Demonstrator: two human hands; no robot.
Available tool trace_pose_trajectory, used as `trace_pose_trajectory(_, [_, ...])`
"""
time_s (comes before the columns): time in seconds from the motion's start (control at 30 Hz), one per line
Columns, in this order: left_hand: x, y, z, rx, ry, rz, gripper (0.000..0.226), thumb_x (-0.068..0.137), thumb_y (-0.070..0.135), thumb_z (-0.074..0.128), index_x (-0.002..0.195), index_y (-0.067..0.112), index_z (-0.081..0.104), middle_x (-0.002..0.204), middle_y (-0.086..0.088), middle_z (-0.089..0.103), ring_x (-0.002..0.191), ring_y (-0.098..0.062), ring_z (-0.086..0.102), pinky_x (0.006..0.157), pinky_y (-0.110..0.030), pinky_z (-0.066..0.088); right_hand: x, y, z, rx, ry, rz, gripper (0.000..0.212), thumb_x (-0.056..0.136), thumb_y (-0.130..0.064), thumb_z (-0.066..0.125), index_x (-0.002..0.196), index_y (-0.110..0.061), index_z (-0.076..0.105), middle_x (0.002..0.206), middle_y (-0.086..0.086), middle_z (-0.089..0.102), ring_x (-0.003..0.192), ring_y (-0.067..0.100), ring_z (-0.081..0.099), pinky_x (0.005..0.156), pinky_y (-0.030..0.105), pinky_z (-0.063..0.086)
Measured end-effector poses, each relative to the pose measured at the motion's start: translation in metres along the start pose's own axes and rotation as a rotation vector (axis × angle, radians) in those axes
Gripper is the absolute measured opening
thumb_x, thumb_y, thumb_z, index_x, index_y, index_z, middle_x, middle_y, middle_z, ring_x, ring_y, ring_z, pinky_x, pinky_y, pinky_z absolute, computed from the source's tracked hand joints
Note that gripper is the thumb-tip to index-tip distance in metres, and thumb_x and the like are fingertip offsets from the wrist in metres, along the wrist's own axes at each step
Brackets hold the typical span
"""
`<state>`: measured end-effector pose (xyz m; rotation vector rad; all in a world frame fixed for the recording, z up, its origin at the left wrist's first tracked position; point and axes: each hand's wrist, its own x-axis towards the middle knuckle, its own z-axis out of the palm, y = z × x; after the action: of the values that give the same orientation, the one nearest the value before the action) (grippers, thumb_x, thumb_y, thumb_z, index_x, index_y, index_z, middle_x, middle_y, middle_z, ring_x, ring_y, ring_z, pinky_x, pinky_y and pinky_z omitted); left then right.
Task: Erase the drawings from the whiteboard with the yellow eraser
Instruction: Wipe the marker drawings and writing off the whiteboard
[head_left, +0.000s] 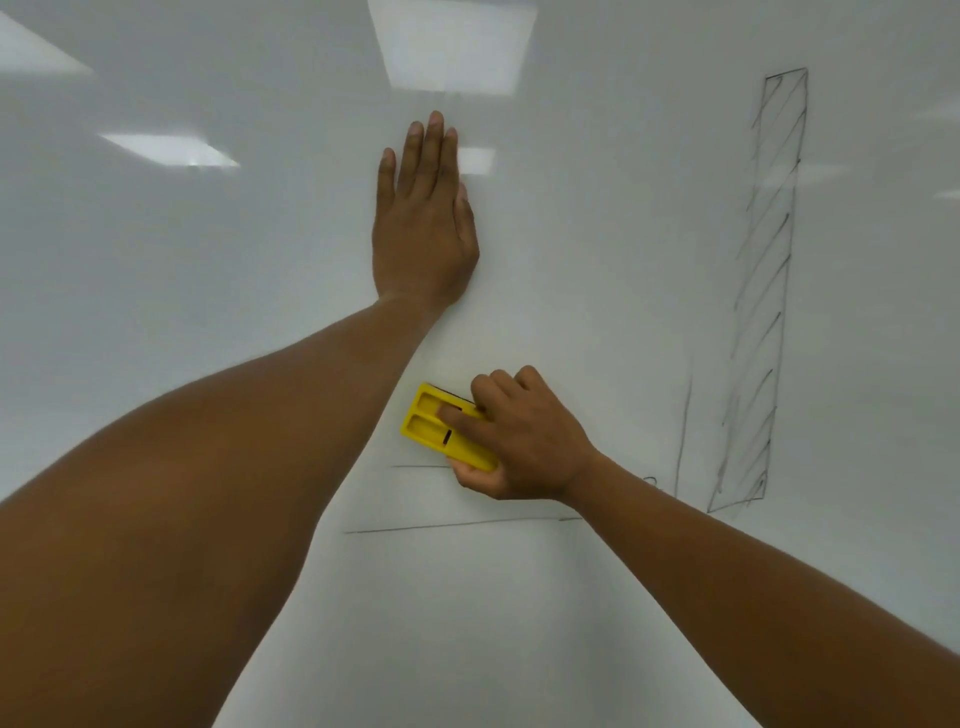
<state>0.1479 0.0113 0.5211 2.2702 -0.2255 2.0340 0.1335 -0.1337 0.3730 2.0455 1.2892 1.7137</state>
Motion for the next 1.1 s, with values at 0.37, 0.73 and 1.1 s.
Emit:
trace_pose_trajectory(0.37, [-0.013,-0.008,-0.002,0.005,-0.032,0.027,0.055,0.105,0.024,0.018,0.159,0.01,0.016,0.167,-0.004,0.013,0.154,-0.018,0.007,0.126,-0.037,0.002,-0.029,-0.035,0.027,0.05,-0.148,-0.36,0.045,0.081,-0.049,0.056,0.116,-0.022,0.061,0.1,0.006,0.049,0.079,0.023,0.042,0.068,0.035,0.029])
trace_pose_trajectory(0.73, [-0.048,-0.024,-0.004,0.012,-0.038,0.083,0.055,0.105,0.023,0.023,0.158,0.009,0.021,0.165,-0.006,0.019,0.154,-0.02,0.013,0.126,-0.04,0.008,-0.005,-0.058,0.028,0.072,-0.047,-0.027,0.045,0.079,-0.046,0.058,0.115,-0.019,0.063,0.092,0.009,0.05,0.075,0.026,0.044,0.065,0.035,0.032])
trace_pose_trajectory(1.1, [-0.086,-0.054,-0.009,0.006,-0.033,0.184,0.052,0.105,0.021,0.032,0.155,0.006,0.029,0.163,-0.008,0.026,0.152,-0.022,0.02,0.125,-0.042,0.015,0.003,-0.078,0.039,0.081,-0.072,-0.127,0.046,0.075,-0.048,0.061,0.113,-0.023,0.065,0.092,0.008,0.052,0.075,0.025,0.044,0.065,0.035,0.032])
